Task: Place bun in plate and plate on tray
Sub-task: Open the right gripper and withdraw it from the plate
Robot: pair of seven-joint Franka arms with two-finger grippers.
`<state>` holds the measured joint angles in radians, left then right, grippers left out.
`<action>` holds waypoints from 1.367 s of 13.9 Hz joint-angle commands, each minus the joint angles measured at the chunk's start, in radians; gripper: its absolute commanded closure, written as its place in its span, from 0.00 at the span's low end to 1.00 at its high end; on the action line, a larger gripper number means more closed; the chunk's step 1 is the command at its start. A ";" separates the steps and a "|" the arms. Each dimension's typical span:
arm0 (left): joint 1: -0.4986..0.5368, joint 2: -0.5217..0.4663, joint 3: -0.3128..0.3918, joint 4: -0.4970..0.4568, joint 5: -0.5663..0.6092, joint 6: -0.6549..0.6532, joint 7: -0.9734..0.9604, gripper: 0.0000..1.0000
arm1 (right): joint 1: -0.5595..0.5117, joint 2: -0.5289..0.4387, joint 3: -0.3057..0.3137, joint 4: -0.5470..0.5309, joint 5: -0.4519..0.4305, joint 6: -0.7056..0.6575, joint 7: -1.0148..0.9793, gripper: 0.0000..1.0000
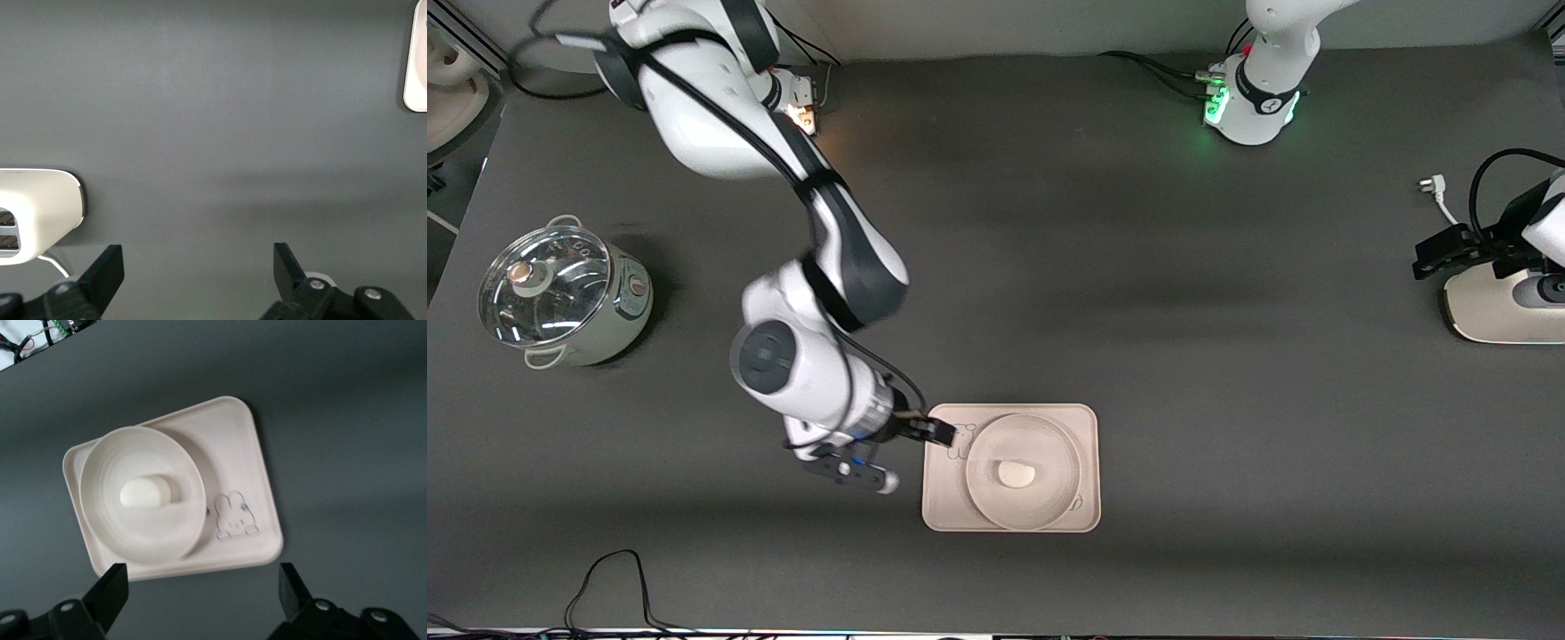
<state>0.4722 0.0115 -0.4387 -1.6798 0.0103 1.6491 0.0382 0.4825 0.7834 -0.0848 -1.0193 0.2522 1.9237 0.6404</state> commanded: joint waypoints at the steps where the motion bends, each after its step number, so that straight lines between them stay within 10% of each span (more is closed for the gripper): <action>1: -0.006 -0.011 0.006 -0.009 -0.004 0.011 -0.014 0.00 | -0.050 -0.212 0.003 -0.140 -0.065 -0.126 -0.036 0.00; 7: -0.006 -0.015 0.006 -0.009 -0.004 0.009 -0.014 0.00 | -0.261 -0.657 0.013 -0.490 -0.073 -0.273 -0.428 0.00; 19: -0.006 -0.016 0.006 -0.009 -0.003 0.006 -0.014 0.00 | -0.366 -0.714 -0.065 -0.512 -0.229 -0.362 -0.699 0.00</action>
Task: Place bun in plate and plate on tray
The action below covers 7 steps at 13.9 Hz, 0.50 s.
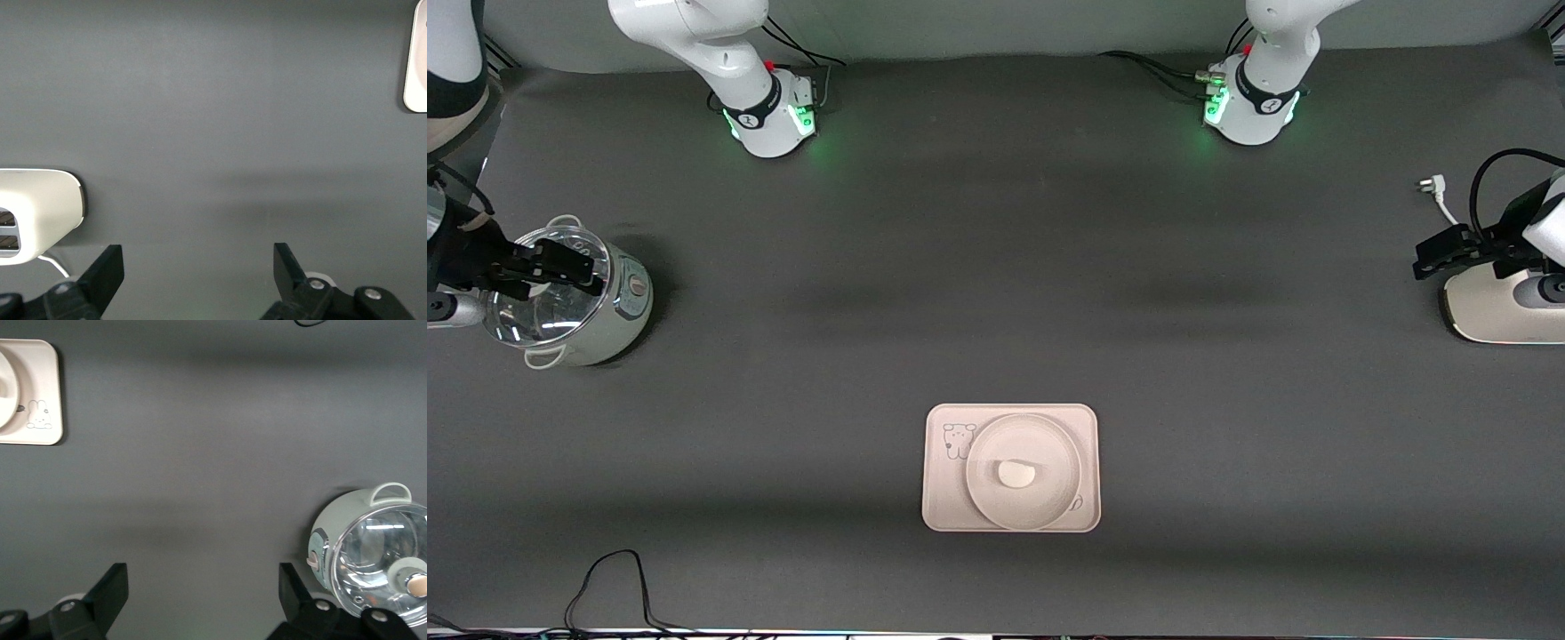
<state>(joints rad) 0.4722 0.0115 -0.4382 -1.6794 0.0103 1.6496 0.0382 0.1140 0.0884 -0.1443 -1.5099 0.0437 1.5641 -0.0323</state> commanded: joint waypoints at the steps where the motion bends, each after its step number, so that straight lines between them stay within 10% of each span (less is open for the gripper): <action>1: -0.006 -0.016 0.006 -0.009 -0.003 0.006 -0.014 0.00 | 0.004 -0.021 -0.008 -0.020 -0.022 -0.004 -0.024 0.00; 7: -0.001 -0.015 0.007 -0.009 -0.003 0.007 -0.012 0.00 | 0.012 -0.029 -0.005 -0.019 -0.080 -0.007 -0.014 0.00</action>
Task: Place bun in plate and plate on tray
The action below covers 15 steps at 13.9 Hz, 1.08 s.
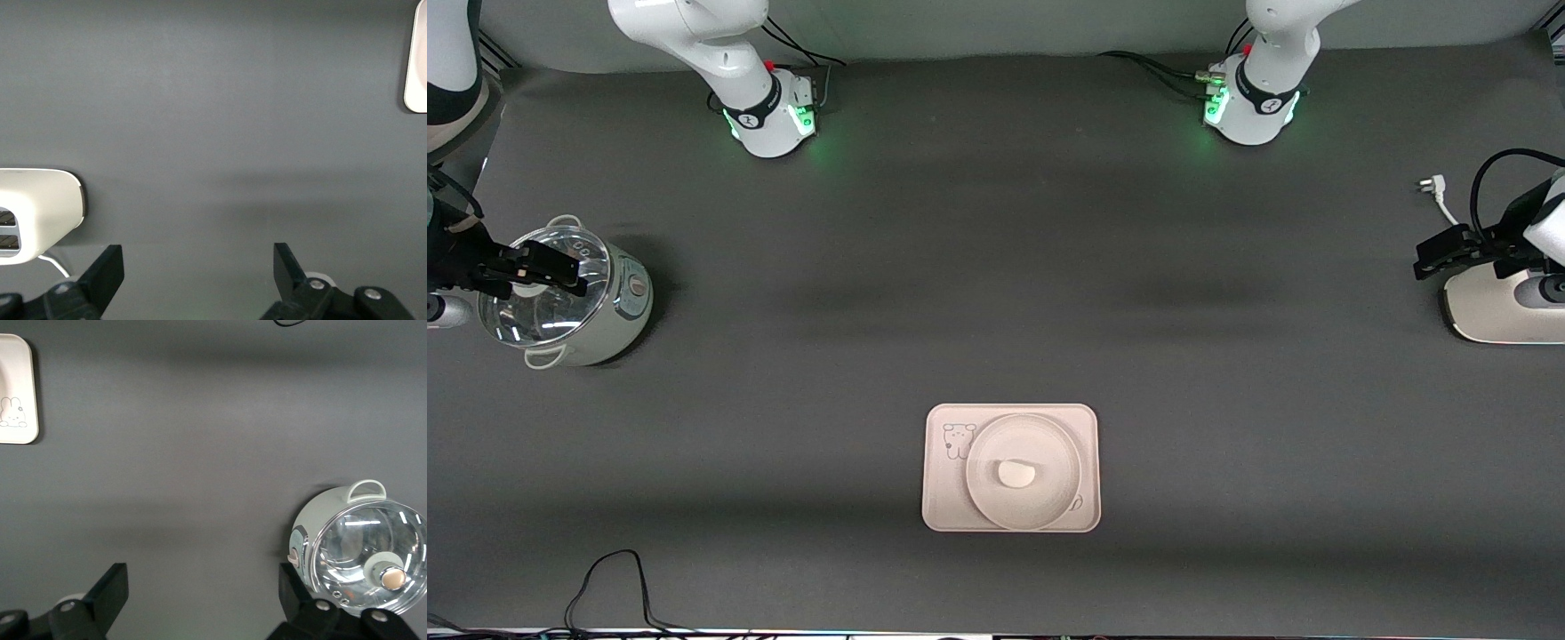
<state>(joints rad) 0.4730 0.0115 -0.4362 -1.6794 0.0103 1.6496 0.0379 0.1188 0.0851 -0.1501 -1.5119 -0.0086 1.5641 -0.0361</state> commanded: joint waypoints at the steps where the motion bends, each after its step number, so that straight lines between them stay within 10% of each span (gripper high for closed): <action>1: -0.002 -0.015 0.005 -0.009 -0.003 0.007 -0.012 0.00 | 0.007 -0.025 0.001 -0.017 -0.028 -0.007 -0.010 0.00; 15: -0.008 -0.015 0.004 -0.006 -0.001 0.038 -0.024 0.00 | -0.002 -0.024 -0.009 -0.020 0.015 -0.016 -0.018 0.00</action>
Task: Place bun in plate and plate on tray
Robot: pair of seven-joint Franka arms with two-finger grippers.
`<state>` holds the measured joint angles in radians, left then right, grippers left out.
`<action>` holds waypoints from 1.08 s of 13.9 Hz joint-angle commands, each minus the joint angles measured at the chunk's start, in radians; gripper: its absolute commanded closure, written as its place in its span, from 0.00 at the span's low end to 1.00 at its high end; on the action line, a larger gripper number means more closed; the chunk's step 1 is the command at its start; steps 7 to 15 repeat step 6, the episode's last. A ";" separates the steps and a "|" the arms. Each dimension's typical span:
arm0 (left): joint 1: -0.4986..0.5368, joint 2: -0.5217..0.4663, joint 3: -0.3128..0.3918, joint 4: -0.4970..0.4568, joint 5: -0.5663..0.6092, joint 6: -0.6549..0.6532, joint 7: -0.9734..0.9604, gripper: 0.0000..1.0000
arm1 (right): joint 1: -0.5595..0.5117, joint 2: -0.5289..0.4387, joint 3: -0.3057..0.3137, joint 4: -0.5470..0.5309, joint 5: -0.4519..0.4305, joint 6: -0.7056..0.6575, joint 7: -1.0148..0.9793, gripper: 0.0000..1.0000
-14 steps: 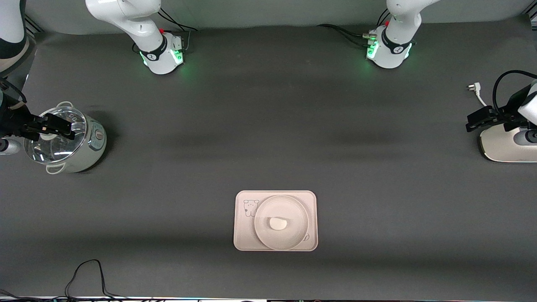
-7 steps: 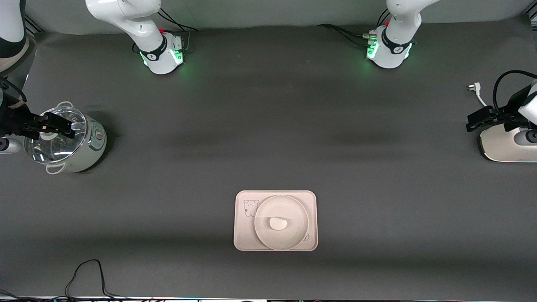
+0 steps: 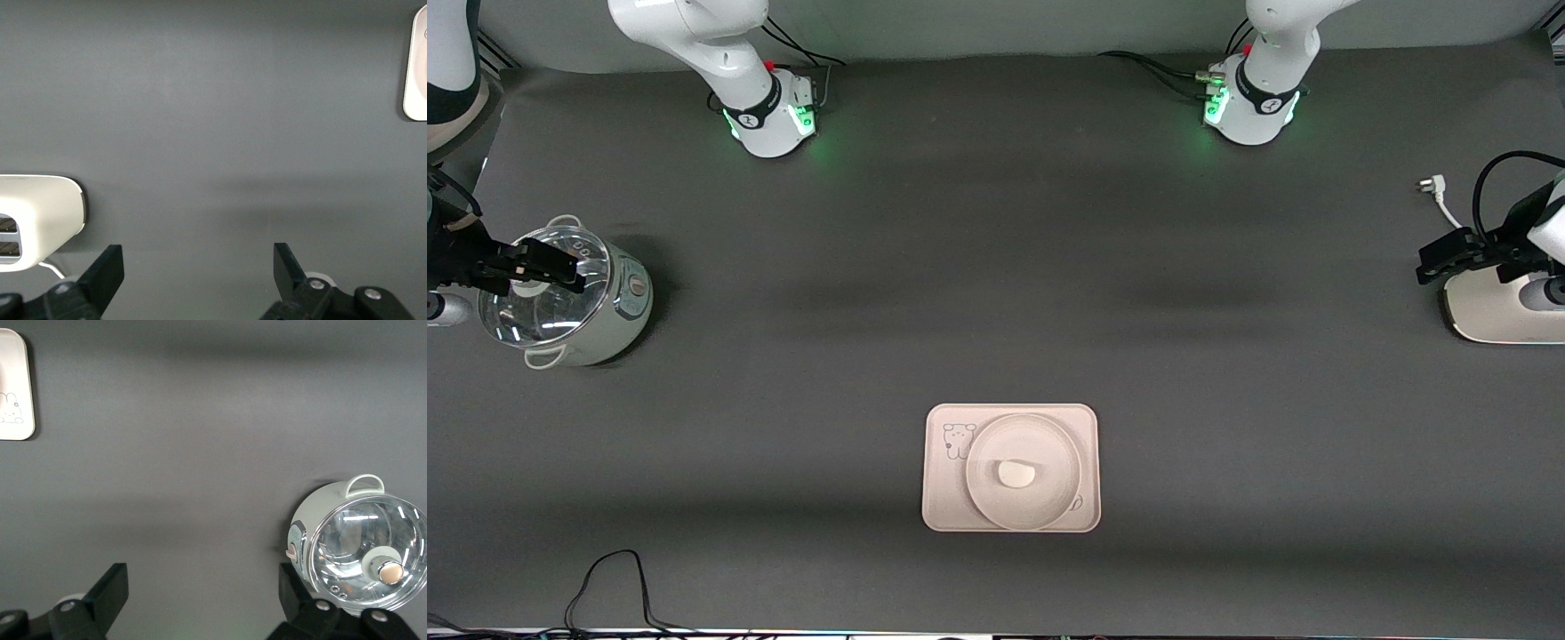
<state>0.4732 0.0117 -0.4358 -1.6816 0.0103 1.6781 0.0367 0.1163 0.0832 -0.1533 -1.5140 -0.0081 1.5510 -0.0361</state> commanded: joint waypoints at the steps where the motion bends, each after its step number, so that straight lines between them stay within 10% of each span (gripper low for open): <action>1: -0.013 -0.015 0.000 -0.004 -0.003 0.012 -0.041 0.00 | 0.000 -0.022 -0.008 -0.018 0.014 -0.005 -0.019 0.00; 15: -0.054 -0.010 -0.001 -0.006 -0.004 0.014 -0.061 0.00 | 0.003 -0.022 -0.008 -0.014 0.013 -0.006 -0.019 0.00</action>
